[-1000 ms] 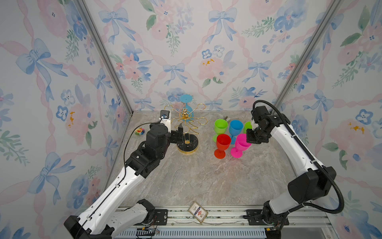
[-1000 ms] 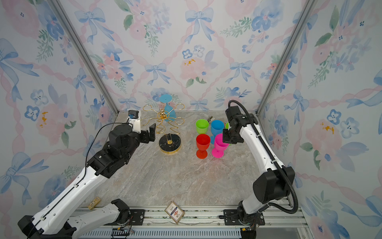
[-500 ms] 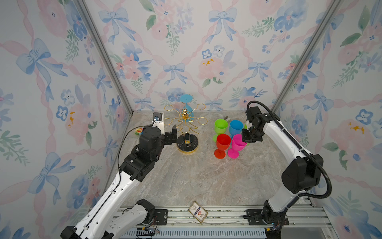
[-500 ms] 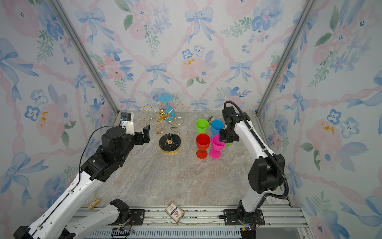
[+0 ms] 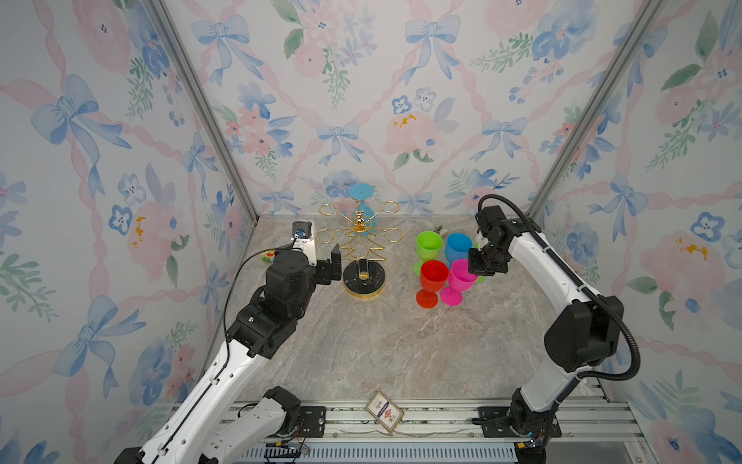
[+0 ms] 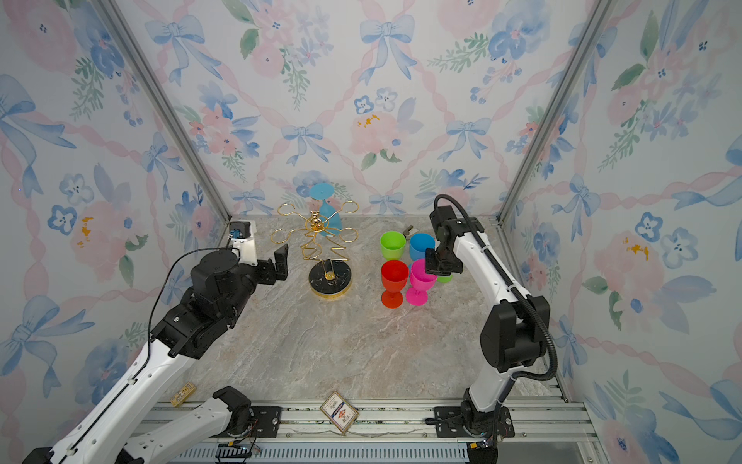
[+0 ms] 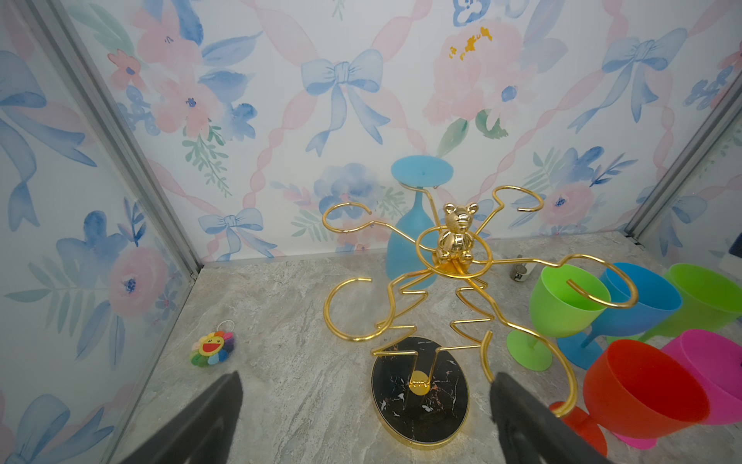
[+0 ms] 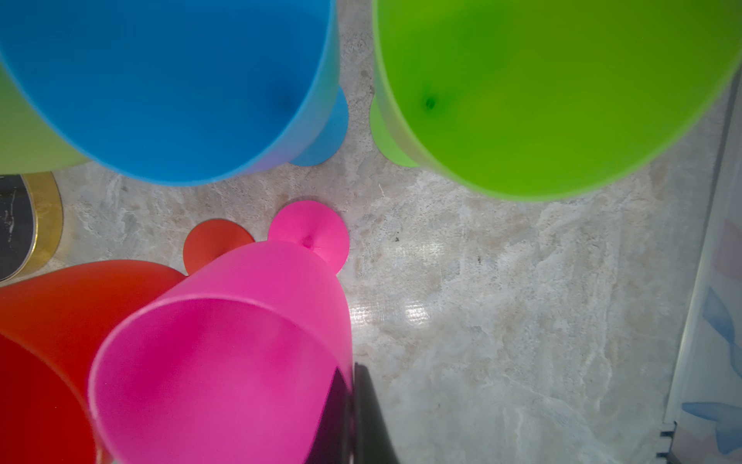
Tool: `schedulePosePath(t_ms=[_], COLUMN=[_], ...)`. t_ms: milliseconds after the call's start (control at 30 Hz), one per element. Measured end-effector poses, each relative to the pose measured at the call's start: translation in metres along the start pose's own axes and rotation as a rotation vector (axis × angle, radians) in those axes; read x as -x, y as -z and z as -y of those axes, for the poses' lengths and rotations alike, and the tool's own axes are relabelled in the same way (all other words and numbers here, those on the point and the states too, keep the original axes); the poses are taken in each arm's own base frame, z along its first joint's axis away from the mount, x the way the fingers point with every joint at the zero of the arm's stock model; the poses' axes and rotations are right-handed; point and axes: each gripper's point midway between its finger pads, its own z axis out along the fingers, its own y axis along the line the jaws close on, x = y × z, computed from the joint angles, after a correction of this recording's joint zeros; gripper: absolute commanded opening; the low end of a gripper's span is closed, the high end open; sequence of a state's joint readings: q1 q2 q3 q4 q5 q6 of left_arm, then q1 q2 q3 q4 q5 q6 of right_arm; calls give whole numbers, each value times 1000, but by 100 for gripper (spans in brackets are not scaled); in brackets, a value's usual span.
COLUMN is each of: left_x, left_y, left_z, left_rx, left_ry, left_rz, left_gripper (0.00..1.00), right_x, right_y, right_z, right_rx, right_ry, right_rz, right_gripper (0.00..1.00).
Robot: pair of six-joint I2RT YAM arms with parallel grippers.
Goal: Take the wine glass off the wine glass rack
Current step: 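Lower the pink glass upright beside the red glass while left moves toward the rack, then open the right gripper to release the pink glass on the table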
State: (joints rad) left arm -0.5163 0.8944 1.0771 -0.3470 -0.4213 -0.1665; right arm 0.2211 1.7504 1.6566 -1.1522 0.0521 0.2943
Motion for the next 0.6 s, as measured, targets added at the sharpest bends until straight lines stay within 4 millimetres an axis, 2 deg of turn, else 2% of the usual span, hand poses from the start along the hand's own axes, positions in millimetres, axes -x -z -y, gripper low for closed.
schedulePosePath(t_ms=[333,600], left_x=[0,1], left_y=[1,2], left_z=[0,-1], left_rx=[0,0], left_ry=[3,5], left_rz=[0,5], left_gripper=[98,98], right_x=[-1,-1], right_y=[-1,-1], right_z=[-1,-3], right_rx=[7,17], right_ry=[1,3], right_rz=[-5,-8], right_gripper=[4,19])
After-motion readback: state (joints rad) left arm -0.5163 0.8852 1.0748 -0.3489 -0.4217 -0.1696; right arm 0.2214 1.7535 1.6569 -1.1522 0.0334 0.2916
